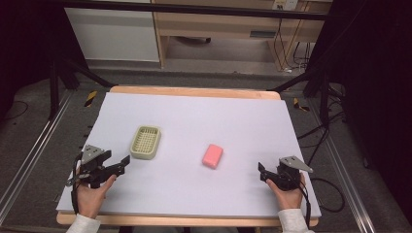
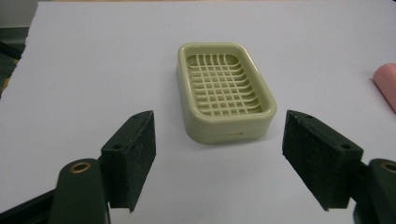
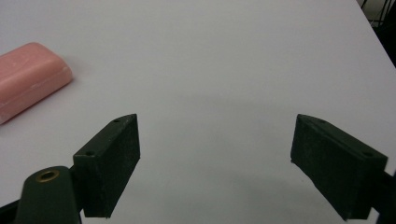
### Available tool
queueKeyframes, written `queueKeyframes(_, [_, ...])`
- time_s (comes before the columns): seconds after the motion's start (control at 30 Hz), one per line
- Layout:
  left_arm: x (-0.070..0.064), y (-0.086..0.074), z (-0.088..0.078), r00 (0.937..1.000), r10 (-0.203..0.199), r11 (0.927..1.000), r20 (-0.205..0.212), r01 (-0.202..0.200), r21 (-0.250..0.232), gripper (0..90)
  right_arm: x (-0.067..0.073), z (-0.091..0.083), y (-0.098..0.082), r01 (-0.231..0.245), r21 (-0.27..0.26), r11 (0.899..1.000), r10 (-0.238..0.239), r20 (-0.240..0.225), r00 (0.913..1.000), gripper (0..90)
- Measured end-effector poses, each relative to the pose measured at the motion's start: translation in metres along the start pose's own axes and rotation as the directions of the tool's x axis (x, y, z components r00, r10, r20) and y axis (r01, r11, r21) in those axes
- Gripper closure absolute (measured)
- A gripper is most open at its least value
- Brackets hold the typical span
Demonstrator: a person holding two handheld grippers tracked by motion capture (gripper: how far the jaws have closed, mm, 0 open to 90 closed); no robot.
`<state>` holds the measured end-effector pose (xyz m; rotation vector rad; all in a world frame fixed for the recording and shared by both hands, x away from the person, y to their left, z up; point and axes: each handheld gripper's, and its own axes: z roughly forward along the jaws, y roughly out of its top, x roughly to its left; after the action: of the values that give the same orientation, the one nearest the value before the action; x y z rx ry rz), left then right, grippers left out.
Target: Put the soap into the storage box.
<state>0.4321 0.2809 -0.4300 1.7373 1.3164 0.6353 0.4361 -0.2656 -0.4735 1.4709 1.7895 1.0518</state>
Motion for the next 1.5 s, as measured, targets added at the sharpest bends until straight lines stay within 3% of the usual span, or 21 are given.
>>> queueKeyframes(0.83, [-0.034, 0.030, 0.015, 0.9946, 0.061, 0.9980, 0.083, -0.062, 0.009, 25.0, -0.002, -0.001, 0.002, -0.002, 0.008, 1.000, 0.002, -0.001, 1.0000, 18.3])
queueKeyframes(1.17, [-0.060, 0.044, 0.027, 0.9882, 0.108, 0.9934, 0.108, -0.112, 0.026, 25.7, -0.001, -0.001, 0.004, 0.000, 0.019, 1.000, 0.000, -0.024, 0.9997, 23.0])
queueKeyframes(1.23, [-0.071, 0.050, 0.033, 0.9841, 0.129, 0.9901, 0.122, -0.134, 0.040, 25.7, -0.001, 0.000, 0.003, 0.003, 0.027, 1.000, -0.002, -0.023, 0.9997, 24.4])
queueKeyframes(1.5, [-0.098, 0.061, 0.048, 0.9770, 0.154, 0.9848, 0.147, -0.164, 0.057, 25.7, -0.001, 0.000, 0.004, 0.004, 0.029, 1.000, -0.003, -0.024, 0.9997, 25.8])
